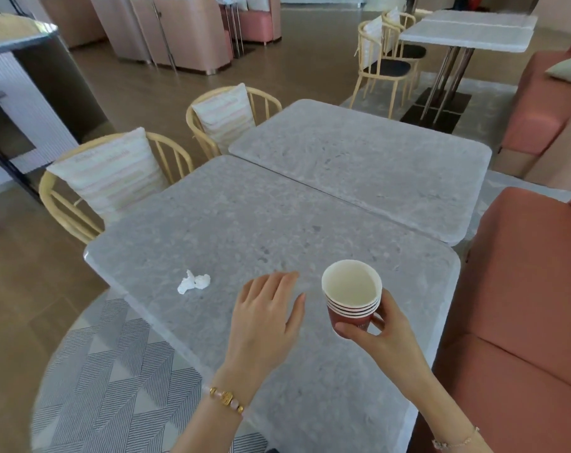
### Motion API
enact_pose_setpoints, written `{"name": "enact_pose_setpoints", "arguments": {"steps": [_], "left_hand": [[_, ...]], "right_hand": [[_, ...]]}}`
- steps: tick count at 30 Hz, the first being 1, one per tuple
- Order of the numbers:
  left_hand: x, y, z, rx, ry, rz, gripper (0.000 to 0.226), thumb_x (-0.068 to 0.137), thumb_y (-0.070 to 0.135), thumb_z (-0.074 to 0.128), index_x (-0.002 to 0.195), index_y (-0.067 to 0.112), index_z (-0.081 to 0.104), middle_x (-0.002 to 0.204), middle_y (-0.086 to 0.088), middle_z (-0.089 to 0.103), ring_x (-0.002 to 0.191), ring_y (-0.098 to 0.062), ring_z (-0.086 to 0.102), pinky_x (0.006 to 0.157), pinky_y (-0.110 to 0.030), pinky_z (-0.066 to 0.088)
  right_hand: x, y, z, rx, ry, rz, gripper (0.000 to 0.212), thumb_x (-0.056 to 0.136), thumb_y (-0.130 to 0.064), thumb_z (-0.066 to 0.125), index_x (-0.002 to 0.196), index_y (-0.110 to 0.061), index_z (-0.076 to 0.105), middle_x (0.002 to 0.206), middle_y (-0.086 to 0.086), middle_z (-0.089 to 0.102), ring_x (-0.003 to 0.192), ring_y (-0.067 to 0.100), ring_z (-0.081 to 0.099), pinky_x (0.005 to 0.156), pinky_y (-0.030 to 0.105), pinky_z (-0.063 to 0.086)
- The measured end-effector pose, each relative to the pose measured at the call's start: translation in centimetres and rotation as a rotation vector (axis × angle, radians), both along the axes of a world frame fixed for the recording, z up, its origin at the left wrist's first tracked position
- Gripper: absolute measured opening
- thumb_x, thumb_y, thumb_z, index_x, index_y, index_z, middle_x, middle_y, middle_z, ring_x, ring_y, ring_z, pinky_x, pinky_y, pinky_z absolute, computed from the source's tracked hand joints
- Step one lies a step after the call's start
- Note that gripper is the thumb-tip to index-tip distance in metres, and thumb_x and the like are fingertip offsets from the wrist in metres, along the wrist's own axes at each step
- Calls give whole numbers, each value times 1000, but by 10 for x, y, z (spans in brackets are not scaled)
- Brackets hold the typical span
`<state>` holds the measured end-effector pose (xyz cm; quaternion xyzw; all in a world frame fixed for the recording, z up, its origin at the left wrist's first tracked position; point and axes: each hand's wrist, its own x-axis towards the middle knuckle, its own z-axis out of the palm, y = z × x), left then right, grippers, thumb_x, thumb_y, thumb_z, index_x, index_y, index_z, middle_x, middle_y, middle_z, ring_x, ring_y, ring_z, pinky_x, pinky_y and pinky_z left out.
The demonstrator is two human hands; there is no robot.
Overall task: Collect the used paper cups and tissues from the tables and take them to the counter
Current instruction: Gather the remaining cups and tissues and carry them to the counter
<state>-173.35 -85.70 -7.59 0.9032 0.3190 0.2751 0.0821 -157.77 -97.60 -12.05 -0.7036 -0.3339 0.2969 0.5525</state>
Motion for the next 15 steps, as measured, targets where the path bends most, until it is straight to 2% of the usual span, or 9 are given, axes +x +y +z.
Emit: {"name": "enact_pose_setpoints", "arguments": {"steps": [7, 11, 15], "left_hand": [[-42, -7, 0, 1, 89, 159, 35, 91, 31, 41, 108, 11, 64, 97, 1, 68, 87, -22, 63, 78, -36, 51], [-70, 1, -1, -8, 111, 205, 36, 91, 33, 40, 107, 12, 65, 98, 2, 68, 88, -20, 64, 80, -35, 50], [-103, 20, -5, 1, 98, 200, 36, 91, 33, 41, 107, 12, 65, 98, 1, 68, 88, -20, 64, 80, -34, 50]], "right_hand": [[-17, 18, 0, -4, 16, 157, 66, 66, -13, 84, 112, -47, 51, 106, -30, 63, 98, -9, 59, 72, 5, 46], [-39, 33, 1, 4, 28, 189, 66, 65, -12, 85, 112, -46, 53, 107, -26, 65, 98, -6, 61, 74, 6, 47], [-72, 53, 1, 8, 20, 187, 66, 64, -14, 85, 108, -51, 53, 108, -30, 63, 99, -8, 60, 73, 5, 47]]}}
